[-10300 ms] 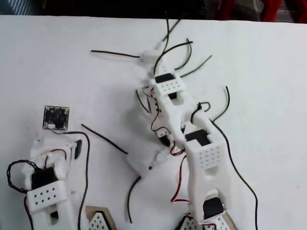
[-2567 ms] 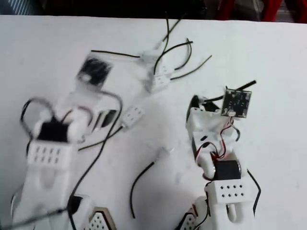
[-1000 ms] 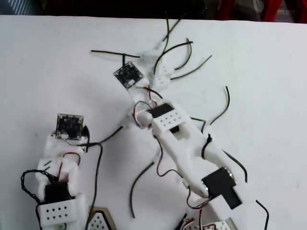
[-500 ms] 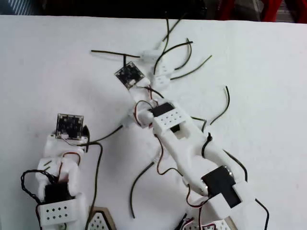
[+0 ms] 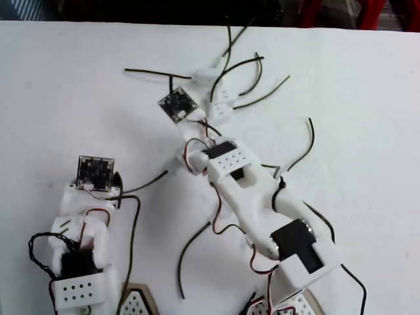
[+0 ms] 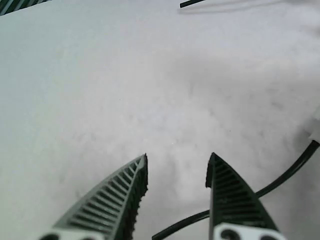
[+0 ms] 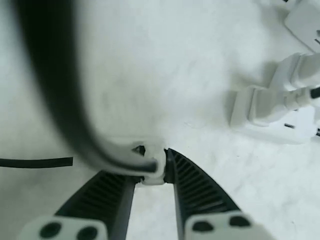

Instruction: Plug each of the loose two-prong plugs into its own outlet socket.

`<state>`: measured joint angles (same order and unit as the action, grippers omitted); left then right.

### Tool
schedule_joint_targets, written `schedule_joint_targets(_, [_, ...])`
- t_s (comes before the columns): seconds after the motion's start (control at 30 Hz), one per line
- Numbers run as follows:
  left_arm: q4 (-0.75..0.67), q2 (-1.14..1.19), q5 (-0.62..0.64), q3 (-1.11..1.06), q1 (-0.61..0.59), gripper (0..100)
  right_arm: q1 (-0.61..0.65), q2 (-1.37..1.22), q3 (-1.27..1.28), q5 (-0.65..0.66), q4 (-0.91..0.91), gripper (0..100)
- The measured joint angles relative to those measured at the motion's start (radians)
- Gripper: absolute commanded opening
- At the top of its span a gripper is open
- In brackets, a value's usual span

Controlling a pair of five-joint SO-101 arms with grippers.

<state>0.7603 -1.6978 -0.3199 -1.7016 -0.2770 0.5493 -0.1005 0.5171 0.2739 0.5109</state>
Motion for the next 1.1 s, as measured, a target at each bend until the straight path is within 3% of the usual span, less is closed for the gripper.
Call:
schedule_joint_targets(0.7, [0.000,0.000,0.000,0.000,0.000,20,0.000,-0.038,-0.020,0.005,0.046,1.7])
schedule_joint_targets(1.1, [0.000,0.000,0.000,0.000,0.000,20,-0.057,-0.097,-0.328,0.008,-0.123,2.2])
